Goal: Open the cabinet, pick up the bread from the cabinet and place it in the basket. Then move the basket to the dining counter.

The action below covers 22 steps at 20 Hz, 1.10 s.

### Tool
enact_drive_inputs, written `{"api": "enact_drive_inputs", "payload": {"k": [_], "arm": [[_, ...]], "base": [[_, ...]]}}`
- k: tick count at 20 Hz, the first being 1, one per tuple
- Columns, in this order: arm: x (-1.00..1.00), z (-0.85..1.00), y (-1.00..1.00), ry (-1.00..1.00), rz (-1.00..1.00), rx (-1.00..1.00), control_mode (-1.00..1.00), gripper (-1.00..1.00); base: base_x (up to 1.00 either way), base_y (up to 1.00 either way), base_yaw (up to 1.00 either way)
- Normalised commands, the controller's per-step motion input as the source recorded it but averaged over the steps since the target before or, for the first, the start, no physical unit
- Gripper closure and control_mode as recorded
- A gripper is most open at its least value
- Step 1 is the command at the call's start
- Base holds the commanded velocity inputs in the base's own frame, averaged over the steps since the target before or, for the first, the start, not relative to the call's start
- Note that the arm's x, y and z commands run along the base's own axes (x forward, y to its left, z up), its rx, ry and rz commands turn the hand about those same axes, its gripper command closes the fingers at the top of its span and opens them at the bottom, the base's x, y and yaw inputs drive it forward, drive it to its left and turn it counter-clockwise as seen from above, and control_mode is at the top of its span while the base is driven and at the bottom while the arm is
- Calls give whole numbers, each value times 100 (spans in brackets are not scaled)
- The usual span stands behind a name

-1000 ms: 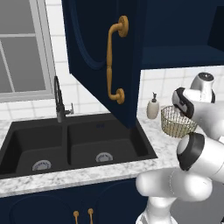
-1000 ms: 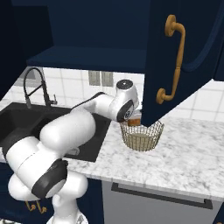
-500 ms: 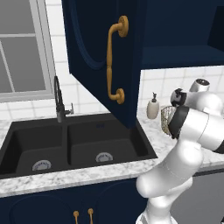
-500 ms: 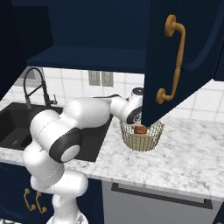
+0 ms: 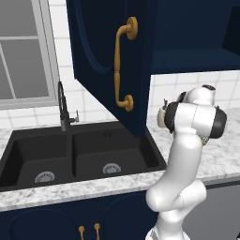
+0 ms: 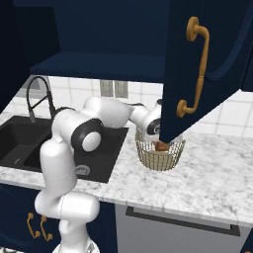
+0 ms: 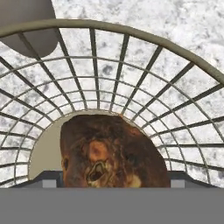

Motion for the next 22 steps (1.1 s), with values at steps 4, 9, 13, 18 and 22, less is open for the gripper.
{"api": "enact_drive_inputs", "payload": {"k": [4, 9, 13, 18, 22], "arm": [[71, -42, -22, 6, 0, 0, -100, 100], [54, -44, -32, 2, 0, 0, -100, 100], [-19, -33, -3, -1, 0, 0, -100, -100], [-55, 0, 20, -5, 0, 0, -100, -100], [-55, -4, 48, 0, -5, -4, -100, -100]], "base": [[0, 0, 0], [0, 0, 0], [0, 0, 0], [0, 0, 0], [0, 0, 0]]}}
